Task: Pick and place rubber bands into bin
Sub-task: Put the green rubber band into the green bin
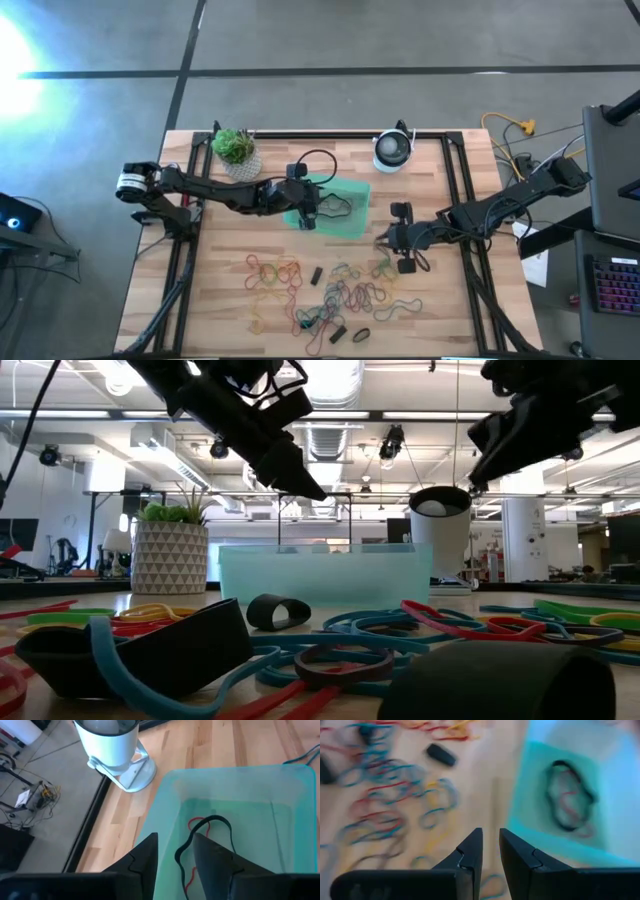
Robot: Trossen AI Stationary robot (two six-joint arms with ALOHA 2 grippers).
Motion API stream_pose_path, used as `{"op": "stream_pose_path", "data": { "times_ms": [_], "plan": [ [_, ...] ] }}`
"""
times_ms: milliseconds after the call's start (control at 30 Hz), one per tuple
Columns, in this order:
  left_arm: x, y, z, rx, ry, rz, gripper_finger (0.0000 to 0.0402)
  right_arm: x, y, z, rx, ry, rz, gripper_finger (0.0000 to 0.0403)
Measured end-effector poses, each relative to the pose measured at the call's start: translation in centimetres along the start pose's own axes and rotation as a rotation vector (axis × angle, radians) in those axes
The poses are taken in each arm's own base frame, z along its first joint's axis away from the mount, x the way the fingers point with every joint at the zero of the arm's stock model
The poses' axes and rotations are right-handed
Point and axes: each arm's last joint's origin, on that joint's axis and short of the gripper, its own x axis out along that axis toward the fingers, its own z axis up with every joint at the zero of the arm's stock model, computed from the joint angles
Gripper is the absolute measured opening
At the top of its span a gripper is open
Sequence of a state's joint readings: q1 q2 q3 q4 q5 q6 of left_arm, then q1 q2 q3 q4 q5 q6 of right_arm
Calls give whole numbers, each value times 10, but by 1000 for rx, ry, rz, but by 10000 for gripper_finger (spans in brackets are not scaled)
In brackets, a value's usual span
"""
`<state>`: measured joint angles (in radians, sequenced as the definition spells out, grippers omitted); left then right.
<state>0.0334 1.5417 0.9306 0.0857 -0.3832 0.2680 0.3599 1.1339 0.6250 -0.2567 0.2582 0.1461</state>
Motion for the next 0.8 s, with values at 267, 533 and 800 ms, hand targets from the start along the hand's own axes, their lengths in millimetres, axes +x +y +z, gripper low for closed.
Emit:
{"op": "stream_pose_path", "data": {
  "times_ms": [267,533,800],
  "plan": [
    [-7,-14,-9,-21,105,-82,109,6,4,-38,69,191,57,59],
    [-19,-36,-22,-11,252,-207,109,12,10,-49,57,117,74,59],
    [-59,-57,-4,39,144,-304,109,25,15,-56,20,154,70,59]
  ]
}}
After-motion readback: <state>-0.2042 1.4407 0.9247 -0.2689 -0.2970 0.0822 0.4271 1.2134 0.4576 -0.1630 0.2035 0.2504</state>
